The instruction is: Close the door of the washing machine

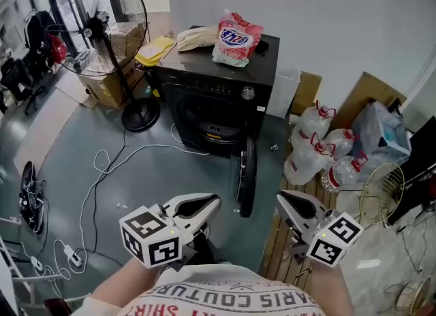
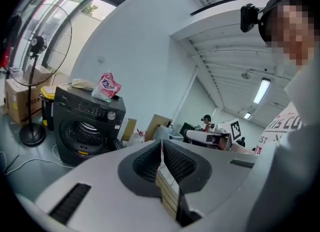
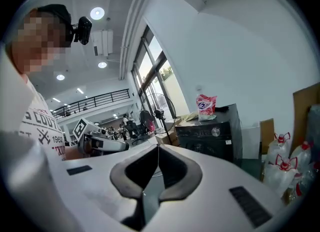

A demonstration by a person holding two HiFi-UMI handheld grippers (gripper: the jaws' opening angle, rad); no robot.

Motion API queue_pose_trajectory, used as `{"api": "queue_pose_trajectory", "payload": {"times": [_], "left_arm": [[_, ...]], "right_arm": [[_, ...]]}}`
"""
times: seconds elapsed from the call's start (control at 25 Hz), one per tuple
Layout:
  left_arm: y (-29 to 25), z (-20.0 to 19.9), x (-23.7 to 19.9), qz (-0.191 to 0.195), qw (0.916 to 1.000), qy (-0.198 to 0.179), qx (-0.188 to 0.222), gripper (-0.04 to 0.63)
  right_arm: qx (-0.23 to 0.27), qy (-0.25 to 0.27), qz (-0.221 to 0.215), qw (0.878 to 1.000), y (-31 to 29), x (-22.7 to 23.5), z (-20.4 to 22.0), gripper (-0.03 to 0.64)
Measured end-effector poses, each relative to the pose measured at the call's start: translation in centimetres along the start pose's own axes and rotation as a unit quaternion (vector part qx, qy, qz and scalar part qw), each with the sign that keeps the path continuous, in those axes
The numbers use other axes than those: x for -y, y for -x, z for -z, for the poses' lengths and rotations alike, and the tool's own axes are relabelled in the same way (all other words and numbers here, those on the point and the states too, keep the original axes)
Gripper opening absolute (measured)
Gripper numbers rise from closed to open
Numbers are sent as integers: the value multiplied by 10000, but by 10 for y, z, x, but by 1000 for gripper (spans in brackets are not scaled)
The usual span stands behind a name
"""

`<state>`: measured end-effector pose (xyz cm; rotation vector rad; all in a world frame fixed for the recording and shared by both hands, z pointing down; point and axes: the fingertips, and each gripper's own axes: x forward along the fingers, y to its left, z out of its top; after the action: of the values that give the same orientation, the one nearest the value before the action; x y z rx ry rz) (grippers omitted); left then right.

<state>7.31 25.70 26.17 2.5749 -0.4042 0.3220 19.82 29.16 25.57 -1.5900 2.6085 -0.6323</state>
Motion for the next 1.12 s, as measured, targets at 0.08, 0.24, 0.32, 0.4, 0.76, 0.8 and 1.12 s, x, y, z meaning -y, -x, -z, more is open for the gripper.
{"api": "queue_pose_trajectory", "payload": {"times": [0.08, 0.24, 0.32, 0.4, 0.76, 0.8, 1.12], "left_arm": [[-7, -2, -22, 22, 9999, 28, -105, 38], [-21, -3, -69, 51, 9992, 103, -379, 38], [-28, -4, -92, 70, 9987, 133, -482, 38], [-34, -2, -114, 63, 9984, 141, -544, 38], [-52, 26, -221, -255, 9950, 441, -861, 38], [-53, 31, -231, -296, 9942, 498, -903, 38], [-51, 70, -296, -613, 9863, 877, -1256, 38]], "right_arm": [[-142, -63, 131, 9998, -17, 14, 10, 23], [-528, -282, 495, 9970, -53, 48, 38, 22], [-698, -454, 620, 9946, -70, 63, 53, 23], [-906, -581, 780, 9911, -85, 77, 71, 23], [-1863, -1113, 1320, 9672, -137, 130, 162, 21], [-1954, -1206, 1355, 9638, -143, 133, 172, 21], [-2432, -1405, 1402, 9495, -203, 150, 233, 21]]}}
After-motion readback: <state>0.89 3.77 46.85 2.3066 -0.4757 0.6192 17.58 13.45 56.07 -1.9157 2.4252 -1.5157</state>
